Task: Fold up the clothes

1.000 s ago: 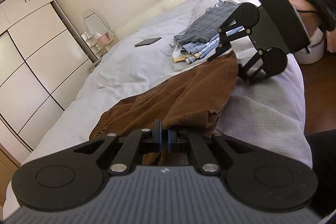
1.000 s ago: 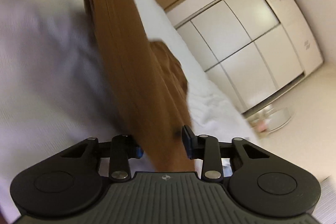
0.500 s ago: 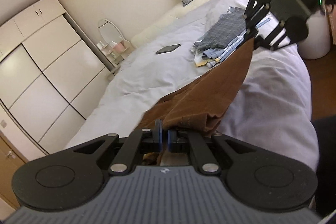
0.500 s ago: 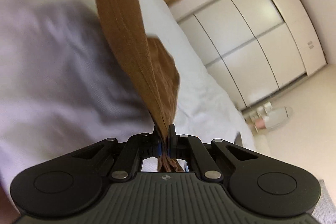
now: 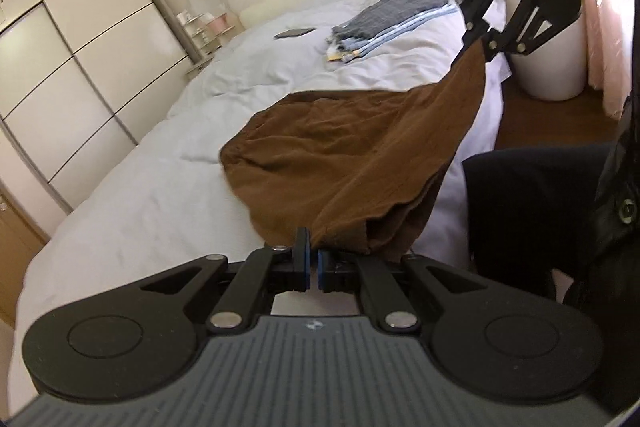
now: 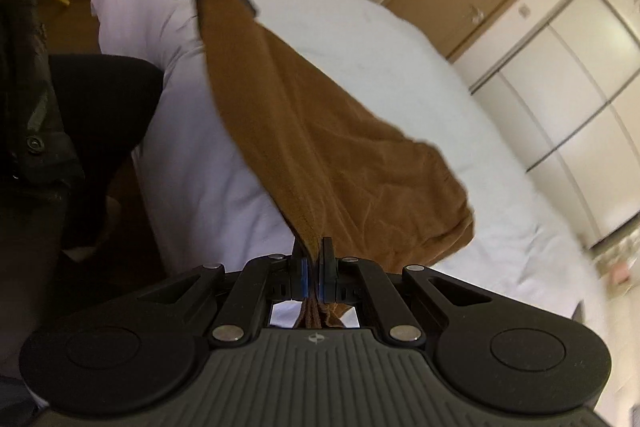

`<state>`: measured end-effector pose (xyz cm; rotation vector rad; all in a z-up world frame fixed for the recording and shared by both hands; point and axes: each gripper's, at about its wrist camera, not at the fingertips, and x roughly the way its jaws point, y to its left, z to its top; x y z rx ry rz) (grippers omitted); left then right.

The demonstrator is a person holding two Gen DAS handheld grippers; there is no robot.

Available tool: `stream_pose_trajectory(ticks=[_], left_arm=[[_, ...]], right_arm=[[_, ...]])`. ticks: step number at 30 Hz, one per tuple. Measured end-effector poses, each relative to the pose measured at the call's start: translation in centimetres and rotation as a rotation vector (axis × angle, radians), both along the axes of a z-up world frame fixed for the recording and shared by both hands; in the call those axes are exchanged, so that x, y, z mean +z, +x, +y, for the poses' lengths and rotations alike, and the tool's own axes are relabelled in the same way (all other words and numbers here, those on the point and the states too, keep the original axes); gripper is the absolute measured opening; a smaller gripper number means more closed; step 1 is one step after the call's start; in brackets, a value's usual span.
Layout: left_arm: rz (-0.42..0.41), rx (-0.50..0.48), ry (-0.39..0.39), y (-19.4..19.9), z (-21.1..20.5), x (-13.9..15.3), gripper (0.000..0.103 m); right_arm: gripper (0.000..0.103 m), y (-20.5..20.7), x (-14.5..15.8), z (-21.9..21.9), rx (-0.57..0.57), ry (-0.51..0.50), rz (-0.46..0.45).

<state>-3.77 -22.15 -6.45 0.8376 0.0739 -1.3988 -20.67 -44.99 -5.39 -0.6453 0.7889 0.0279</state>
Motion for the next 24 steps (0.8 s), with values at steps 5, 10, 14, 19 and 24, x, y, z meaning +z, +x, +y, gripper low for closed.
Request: stream_pose_trajectory(ticks=[5, 10, 14, 19, 24], left_arm=[[0.034, -0.039, -0.025, 2.1, -1.5, 1.2, 0.002], [0.221, -0.015, -0.061, 8.1, -5.4, 4.3, 0.002], [0.372, 0.018, -0.057, 13.9, -11.1, 5.6, 0.002], [0.637, 0.103, 0.032, 22.4, -19.3, 2.7, 0.002], [0.792, 0.189, 0.107, 27.4, -23.4, -1.5, 0.002]], right_arm=[[0.001, 0.7, 0.8, 0.1, -0.048, 0.028, 0.034], [0.0, 1.8, 4.0, -1.4, -0.066, 0.061, -0.003], [0.0, 4.1, 6.6, -5.6, -0.105, 0.134, -0.056], [0.001, 11.0, 6.6, -14.4, -0.181, 0.272, -0.043], [0.005, 17.2, 2.9, -22.9, -0.307, 0.497, 0.016]])
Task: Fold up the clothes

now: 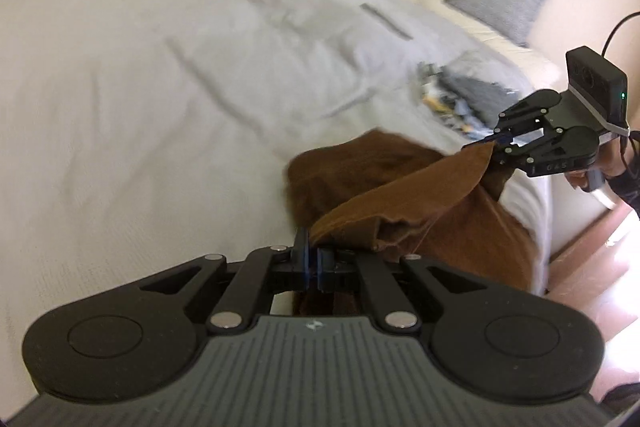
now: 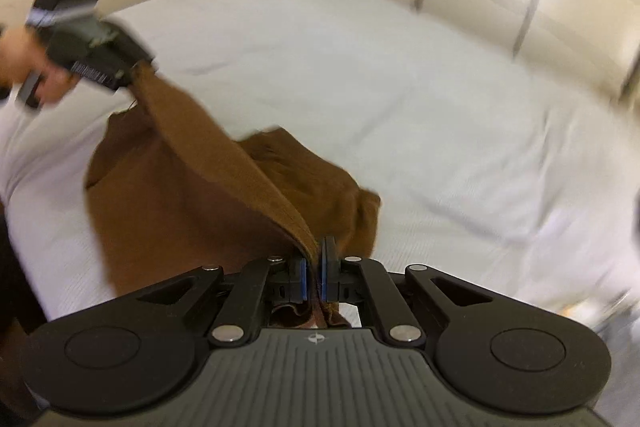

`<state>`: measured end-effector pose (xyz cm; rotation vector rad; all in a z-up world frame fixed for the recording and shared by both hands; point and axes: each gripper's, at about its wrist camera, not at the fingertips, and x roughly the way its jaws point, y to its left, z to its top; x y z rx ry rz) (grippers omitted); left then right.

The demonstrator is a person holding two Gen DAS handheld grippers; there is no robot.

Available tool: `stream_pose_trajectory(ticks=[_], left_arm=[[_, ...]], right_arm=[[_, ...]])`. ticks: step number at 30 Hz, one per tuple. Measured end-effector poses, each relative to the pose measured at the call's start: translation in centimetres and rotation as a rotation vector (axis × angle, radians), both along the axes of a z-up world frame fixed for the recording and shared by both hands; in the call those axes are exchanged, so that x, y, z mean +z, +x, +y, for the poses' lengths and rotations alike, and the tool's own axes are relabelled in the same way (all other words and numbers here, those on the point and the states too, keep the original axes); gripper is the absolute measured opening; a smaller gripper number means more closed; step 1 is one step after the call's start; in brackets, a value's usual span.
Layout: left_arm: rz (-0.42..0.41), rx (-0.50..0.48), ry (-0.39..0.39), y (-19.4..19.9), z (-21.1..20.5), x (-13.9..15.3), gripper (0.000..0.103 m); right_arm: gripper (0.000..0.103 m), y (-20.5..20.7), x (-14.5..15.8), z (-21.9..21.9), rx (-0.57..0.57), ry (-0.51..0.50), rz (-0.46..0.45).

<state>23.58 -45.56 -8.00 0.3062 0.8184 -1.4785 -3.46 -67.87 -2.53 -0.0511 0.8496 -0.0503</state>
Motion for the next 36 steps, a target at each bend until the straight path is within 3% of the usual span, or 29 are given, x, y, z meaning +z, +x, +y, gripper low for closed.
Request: stream_pose_trajectory(ticks=[2, 3, 4, 7, 12, 15, 17, 19, 23, 27, 28, 29, 32, 33, 34, 36], left_arm=[[0.031, 0.016, 0.007, 1.3, -0.5, -0.6, 0.006], [0.053, 0.033, 0.005, 2.1, -0.6, -0.8, 0.008], [0.086, 0.064, -0.008, 2.9, -0.4, -0.9, 0.008], [0.148, 0.153, -0.032, 4.6, 0.4, -1.2, 0.008], [0.156, 0.231, -0.041, 5.3, 2.3, -1.0, 0.009], [0.172, 0.206, -0.046, 4.2, 3.3, -0.9, 0.027], [0.168, 0.188, -0.027, 3.5, 3.1, -1.1, 0.028], [0.169, 0.164, -0.005, 3.0, 2.0, -1.5, 0.028], [0.198, 0.113, 0.031, 2.2, -0.3, -2.5, 0.032], [0.215, 0.109, 0.034, 2.1, -1.5, -3.1, 0.029], [0.218, 0.116, 0.027, 2.1, -1.6, -3.2, 0.023], [0.222, 0.127, 0.019, 2.1, -1.5, -3.2, 0.008], [0.213, 0.154, -0.039, 1.8, -0.1, -3.0, 0.002], [0.188, 0.155, -0.062, 1.4, 0.4, -2.6, 0.001], [0.159, 0.158, -0.093, 0.9, 1.1, -2.2, 0.001], [0.142, 0.176, -0.171, 0.4, 2.5, -1.5, 0.001]], right_arm=[[0.015, 1.5, -1.7, -2.6, -0.038, 0.077, 0.025], [0.028, 1.9, -2.5, -3.6, -0.056, 0.11, 0.029], [0.035, 1.9, -2.9, -4.5, -0.074, 0.154, 0.017], [0.046, 0.4, -3.5, -7.1, -0.165, 0.331, -0.066], [0.05, -1.8, -4.3, -10.9, -0.354, 0.521, -0.218], [0.055, -3.8, -4.0, -11.0, -0.409, 0.537, -0.294], [0.063, -5.4, -4.2, -10.3, -0.418, 0.575, -0.328], [0.07, -6.7, -5.0, -9.4, -0.433, 0.61, -0.338], [0.07, -9.0, -7.4, -7.6, -0.471, 0.694, -0.335], [0.072, -9.3, -9.8, -6.6, -0.488, 0.786, -0.353], [0.071, -9.2, -10.2, -6.6, -0.49, 0.808, -0.363], [0.07, -8.9, -10.5, -6.8, -0.498, 0.834, -0.373], [0.035, -8.1, -11.3, -7.5, -0.524, 0.913, -0.402], [0.015, -8.0, -11.5, -7.8, -0.532, 0.937, -0.415], [0.009, -8.1, -11.4, -8.1, -0.541, 0.955, -0.432], [0.007, -8.0, -10.5, -8.3, -0.531, 0.928, -0.455]])
